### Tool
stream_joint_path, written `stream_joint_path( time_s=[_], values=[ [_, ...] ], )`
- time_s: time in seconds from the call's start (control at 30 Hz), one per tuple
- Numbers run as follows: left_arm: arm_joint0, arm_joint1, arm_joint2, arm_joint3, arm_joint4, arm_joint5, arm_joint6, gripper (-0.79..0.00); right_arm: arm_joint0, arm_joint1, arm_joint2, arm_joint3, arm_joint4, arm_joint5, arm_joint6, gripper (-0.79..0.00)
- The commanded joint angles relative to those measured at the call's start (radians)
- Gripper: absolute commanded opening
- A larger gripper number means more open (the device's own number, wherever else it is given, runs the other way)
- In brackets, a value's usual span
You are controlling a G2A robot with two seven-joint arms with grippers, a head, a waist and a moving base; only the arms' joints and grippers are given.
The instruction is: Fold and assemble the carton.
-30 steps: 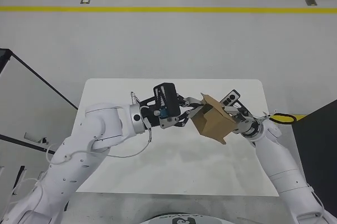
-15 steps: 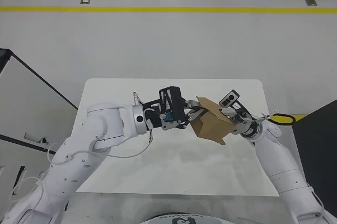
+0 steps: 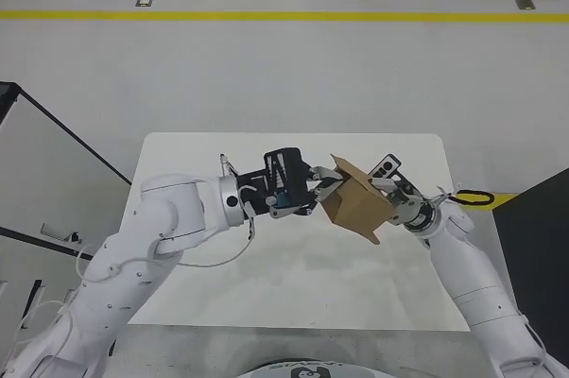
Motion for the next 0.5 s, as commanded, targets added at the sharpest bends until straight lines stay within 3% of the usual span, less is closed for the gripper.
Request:
stream_joint_path(
  time_s=[0.0, 0.47],
  values=[
    [-0.002, 0.000, 0.003, -0.002, 0.016, -0.005, -0.003, -0.785, 0.002, 0.000, -0.002, 0.002, -0.002, 0.004, -0.002, -0.785],
    [-0.016, -0.001, 0.017, -0.024, 0.131, -0.030, -0.023, -0.785, 0.007, -0.002, -0.007, 0.012, -0.007, 0.006, -0.004, -0.785]
  ],
)
